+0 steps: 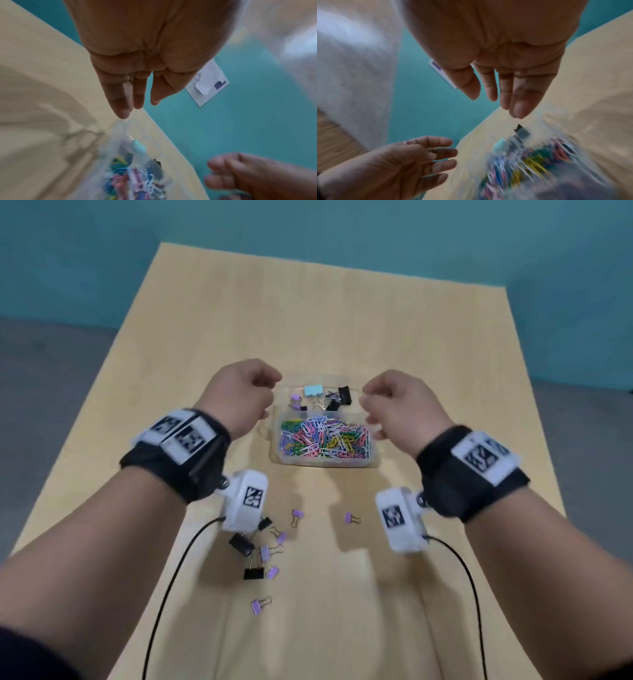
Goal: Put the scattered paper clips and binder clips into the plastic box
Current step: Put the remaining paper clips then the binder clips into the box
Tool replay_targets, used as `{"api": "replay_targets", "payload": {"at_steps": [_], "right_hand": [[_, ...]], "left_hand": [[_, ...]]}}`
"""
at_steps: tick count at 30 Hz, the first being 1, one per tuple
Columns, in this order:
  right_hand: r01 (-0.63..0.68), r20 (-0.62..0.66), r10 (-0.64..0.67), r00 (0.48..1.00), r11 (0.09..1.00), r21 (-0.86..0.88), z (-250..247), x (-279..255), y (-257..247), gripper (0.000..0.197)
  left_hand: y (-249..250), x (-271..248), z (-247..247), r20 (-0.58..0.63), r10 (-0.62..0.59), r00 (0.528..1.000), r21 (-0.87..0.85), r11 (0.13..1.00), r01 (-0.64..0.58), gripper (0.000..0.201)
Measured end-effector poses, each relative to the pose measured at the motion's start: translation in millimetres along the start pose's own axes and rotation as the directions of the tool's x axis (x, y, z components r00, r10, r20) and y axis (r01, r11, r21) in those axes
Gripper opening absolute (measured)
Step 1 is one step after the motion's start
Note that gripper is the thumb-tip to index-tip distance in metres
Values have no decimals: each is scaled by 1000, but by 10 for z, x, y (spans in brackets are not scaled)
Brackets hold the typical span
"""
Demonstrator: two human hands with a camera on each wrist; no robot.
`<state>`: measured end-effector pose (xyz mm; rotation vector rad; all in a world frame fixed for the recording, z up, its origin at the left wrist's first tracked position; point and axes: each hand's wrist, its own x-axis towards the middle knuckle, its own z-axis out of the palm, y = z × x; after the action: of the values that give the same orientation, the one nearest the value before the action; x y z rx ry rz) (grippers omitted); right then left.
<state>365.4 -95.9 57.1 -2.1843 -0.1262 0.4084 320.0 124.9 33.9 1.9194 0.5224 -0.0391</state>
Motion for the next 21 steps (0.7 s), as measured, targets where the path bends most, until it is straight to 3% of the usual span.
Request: {"api": "replay_targets", "payload": {"at_steps": [2, 4, 8, 10, 15, 18, 21], "right_hand": [[46, 101, -41, 994, 998, -46, 44, -290, 214, 9], [105, 216, -59, 975, 972, -210, 133, -559, 436, 11], [342, 405, -126, 906, 781, -523, 355, -852, 779, 23], [406, 419, -172, 892, 716, -569, 439, -871, 863, 21], [485, 448, -227, 865, 612, -625, 558, -892, 905, 10], [461, 420, -223, 879, 620, -635, 564, -912, 873, 5], [320, 329, -149, 933, 762, -563, 531, -930, 846, 7]], "left_hand": [[-261, -236, -179, -35, -58, 998, 18, 998, 59, 30], [-561, -466, -308, -34, -118, 992, 127, 984, 121, 27], [-953, -800, -367, 43, -200, 979, 355, 919, 172, 11], [-994, -876, -337, 61, -185, 981, 422, 895, 143, 9], [-939, -967, -165, 145, -132, 981, 623, 782, 14, 26], [-912, -1020, -56, 153, -100, 983, 682, 730, -32, 28], [-872, -1070, 3, 165, -91, 982, 708, 704, -53, 21]]}}
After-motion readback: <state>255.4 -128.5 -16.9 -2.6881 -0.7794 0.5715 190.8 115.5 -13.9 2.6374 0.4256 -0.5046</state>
